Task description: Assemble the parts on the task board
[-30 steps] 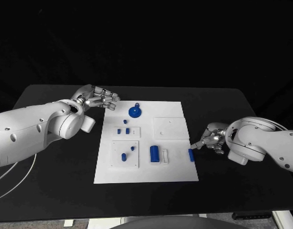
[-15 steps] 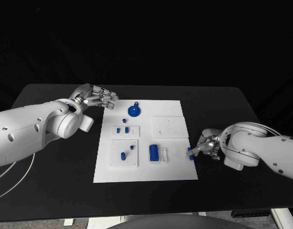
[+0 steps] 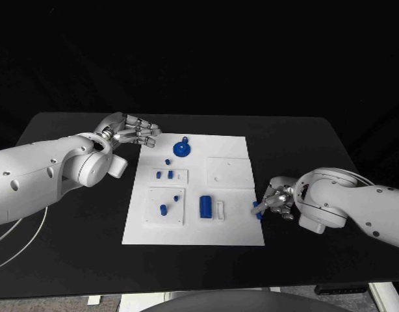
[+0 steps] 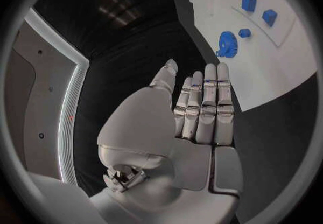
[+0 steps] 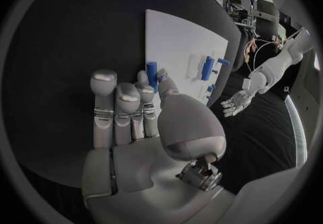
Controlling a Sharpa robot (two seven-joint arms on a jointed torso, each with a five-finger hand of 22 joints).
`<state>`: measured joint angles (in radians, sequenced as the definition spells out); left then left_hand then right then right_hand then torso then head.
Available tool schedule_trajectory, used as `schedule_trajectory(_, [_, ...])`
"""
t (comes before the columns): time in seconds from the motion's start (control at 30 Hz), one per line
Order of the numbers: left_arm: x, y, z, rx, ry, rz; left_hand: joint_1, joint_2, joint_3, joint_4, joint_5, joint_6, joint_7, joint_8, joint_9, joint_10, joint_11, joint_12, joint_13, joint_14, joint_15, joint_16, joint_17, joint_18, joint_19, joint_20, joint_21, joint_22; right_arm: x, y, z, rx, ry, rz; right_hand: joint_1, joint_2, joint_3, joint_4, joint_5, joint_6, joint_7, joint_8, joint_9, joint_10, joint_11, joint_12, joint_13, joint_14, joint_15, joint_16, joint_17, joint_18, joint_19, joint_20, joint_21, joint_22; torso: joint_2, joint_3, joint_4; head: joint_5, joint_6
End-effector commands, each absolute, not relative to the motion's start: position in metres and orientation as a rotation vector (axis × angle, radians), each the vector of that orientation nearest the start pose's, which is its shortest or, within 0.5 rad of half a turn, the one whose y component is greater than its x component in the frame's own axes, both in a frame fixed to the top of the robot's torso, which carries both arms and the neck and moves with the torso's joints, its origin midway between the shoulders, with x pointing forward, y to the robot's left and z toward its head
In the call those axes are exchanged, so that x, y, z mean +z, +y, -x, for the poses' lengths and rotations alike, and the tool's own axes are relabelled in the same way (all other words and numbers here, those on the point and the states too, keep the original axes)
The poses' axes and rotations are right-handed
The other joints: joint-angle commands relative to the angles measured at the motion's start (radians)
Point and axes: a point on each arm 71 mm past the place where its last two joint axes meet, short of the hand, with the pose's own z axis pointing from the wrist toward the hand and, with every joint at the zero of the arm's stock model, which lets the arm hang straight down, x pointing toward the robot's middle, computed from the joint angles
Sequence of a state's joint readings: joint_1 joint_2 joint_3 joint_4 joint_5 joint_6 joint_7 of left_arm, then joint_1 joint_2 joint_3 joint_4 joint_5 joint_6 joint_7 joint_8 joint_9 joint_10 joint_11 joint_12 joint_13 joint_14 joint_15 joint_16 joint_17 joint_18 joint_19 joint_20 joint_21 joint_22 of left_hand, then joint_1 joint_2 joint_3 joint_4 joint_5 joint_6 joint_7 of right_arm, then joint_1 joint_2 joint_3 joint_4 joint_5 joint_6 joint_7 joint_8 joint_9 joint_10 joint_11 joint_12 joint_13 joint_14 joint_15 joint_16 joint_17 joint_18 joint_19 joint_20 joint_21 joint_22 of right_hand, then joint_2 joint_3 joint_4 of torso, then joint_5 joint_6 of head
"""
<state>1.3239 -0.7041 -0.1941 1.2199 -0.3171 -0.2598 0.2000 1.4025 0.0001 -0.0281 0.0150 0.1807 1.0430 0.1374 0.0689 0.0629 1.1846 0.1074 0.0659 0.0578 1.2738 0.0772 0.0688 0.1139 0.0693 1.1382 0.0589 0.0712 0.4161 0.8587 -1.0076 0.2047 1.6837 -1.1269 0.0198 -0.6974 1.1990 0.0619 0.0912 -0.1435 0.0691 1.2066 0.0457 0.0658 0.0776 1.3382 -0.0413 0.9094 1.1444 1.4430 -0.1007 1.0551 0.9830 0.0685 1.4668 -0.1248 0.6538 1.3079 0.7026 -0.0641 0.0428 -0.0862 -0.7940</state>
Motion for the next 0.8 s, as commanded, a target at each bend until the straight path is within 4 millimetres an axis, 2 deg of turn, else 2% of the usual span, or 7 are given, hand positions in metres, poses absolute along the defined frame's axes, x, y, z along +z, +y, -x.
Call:
schedule_trajectory(0.03, [-0.190,0.226,-0.544,-1.168,1.674,0.785,-0.004,0.001,-0.002,-0.002,0.007,-0.002,-0.002,-0.003,0.001,0.000,-0.003,-0.004,0.001,0.000,0.000,-0.002,0.001,-0.003,0.005,0.000,0.005,-0.001,-0.285,-0.266,-0.405,0.236,2.390,-0.522,-0.048,-0.050,0.259,-0.046,-0.017,0.009,0.003,-0.003,-0.008,-0.007,-0.003,-0.006,0.000,0.003,-0.002,-0.001,0.001,-0.014,0.050,0.002,-0.003,0.060,0.000,-0.0001,-0.0004,0.002,-0.001])
schedule_trajectory(0.07, [-0.190,0.227,-0.544,-1.167,1.674,0.786,-0.004,0.001,-0.002,-0.002,0.007,-0.002,-0.002,-0.003,0.001,0.000,-0.003,-0.004,0.001,0.000,0.000,-0.002,0.001,-0.003,0.005,0.000,0.005,-0.001,-0.285,-0.268,-0.405,0.232,2.386,-0.527,-0.096,-0.078,0.367,-0.062,-0.012,0.016,0.002,-0.002,-0.005,-0.006,-0.003,-0.005,0.001,0.004,0.000,-0.002,0.000,-0.012,0.050,0.002,-0.003,0.061,-0.001,0.0000,-0.0011,0.002,-0.001])
schedule_trajectory(0.1, [-0.190,0.227,-0.544,-1.167,1.674,0.786,-0.004,0.001,-0.002,-0.002,0.007,-0.002,-0.002,-0.003,0.001,0.000,-0.003,-0.004,0.001,0.000,0.000,-0.002,0.001,-0.003,0.005,0.000,0.005,-0.001,-0.286,-0.269,-0.405,0.229,2.382,-0.531,-0.114,-0.087,0.428,-0.071,-0.006,0.019,0.004,-0.002,-0.004,-0.005,-0.004,-0.004,0.001,0.004,0.001,-0.003,-0.001,-0.012,0.050,0.003,-0.003,0.061,-0.001,-0.0004,-0.0009,0.002,-0.001])
schedule_trajectory(0.2, [-0.190,0.227,-0.544,-1.166,1.676,0.787,-0.004,0.001,-0.002,-0.002,0.007,-0.002,-0.002,-0.003,0.001,0.000,-0.003,-0.004,0.001,0.000,0.000,-0.002,0.001,-0.003,0.005,0.000,0.005,-0.001,-0.287,-0.271,-0.407,0.220,2.374,-0.542,-0.134,-0.094,0.532,-0.094,0.018,0.023,0.006,-0.002,0.000,-0.004,-0.004,-0.005,-0.001,0.004,0.003,0.000,0.001,-0.011,0.050,0.005,0.000,0.065,-0.001,0.0001,-0.0009,0.002,-0.001])
schedule_trajectory(0.47, [-0.190,0.227,-0.544,-1.165,1.677,0.788,-0.004,0.002,-0.001,-0.001,0.007,-0.004,-0.002,-0.003,0.001,-0.001,-0.002,-0.004,0.001,0.000,0.000,-0.002,0.001,-0.003,0.005,0.000,0.005,-0.002,-0.288,-0.275,-0.408,0.224,2.360,-0.572,-0.146,-0.095,0.599,-0.121,0.046,0.036,0.008,-0.001,0.005,-0.001,-0.004,-0.003,-0.003,0.004,0.004,0.005,0.006,-0.011,0.050,0.006,0.007,0.071,0.000,0.0004,-0.0017,0.000,0.000])
schedule_trajectory(0.63, [-0.191,0.228,-0.544,-1.164,1.678,0.789,-0.005,0.001,-0.001,0.000,0.007,-0.005,-0.002,-0.003,0.001,-0.001,-0.002,-0.004,0.001,0.001,0.000,-0.002,0.001,-0.003,0.005,0.000,0.005,-0.002,-0.285,-0.278,-0.407,0.249,2.352,-0.605,-0.150,-0.094,0.596,-0.123,0.056,0.042,0.006,-0.001,0.005,0.002,-0.005,-0.002,-0.003,0.005,0.005,0.009,0.010,-0.012,0.050,0.007,0.012,0.072,0.000,0.0013,-0.0015,0.001,0.002])
schedule_trajectory(0.8, [-0.191,0.228,-0.544,-1.162,1.678,0.790,-0.005,0.001,-0.001,0.000,0.007,-0.005,-0.002,-0.003,0.001,-0.001,-0.002,-0.004,0.001,0.001,0.000,-0.002,0.001,-0.003,0.005,0.000,0.005,-0.002,-0.273,-0.281,-0.411,0.287,2.315,-0.638,-0.155,-0.093,0.591,-0.125,0.071,0.046,0.005,-0.001,0.004,0.003,-0.006,-0.003,-0.005,0.006,0.005,0.011,0.011,-0.012,0.050,0.007,0.015,0.072,-0.001,-0.0011,-0.0020,0.004,0.005])
